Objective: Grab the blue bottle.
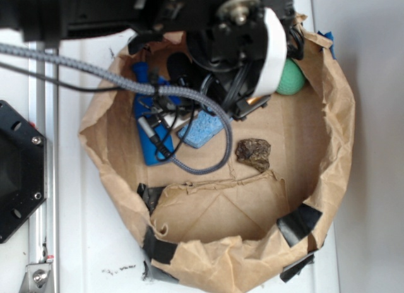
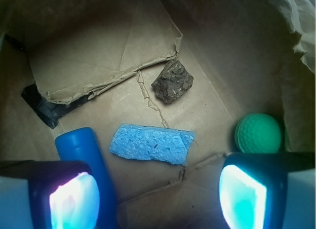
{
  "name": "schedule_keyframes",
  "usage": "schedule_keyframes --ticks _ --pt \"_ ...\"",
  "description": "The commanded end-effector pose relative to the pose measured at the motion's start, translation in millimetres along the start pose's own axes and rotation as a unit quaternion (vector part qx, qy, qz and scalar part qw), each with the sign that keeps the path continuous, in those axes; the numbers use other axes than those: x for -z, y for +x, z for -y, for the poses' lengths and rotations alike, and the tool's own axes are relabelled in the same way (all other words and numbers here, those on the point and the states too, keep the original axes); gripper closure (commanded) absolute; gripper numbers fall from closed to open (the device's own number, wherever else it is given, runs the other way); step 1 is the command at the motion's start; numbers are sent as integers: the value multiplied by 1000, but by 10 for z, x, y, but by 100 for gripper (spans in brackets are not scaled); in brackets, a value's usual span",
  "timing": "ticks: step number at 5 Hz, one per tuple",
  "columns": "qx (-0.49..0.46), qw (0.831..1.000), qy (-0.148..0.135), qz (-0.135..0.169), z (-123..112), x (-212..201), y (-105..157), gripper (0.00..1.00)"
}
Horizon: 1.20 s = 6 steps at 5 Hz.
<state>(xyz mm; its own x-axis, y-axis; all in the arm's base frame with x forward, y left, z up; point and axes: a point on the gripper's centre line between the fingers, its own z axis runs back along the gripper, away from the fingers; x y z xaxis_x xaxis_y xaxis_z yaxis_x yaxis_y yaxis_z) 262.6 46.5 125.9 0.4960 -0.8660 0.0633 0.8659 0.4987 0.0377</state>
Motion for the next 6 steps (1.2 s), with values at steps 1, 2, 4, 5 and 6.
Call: schedule_keyframes --ticks 1,2,4,5,6 --pt "6 1000 27 8 -23 -140 3 0" --pt "6 1000 27 8 -23 -140 3 0" --pt "56 998 41 8 99 21 -24 0" --pt "83 996 33 -1 158 92 -32 0" --pt "105 994 21 -11 223 175 -44 0"
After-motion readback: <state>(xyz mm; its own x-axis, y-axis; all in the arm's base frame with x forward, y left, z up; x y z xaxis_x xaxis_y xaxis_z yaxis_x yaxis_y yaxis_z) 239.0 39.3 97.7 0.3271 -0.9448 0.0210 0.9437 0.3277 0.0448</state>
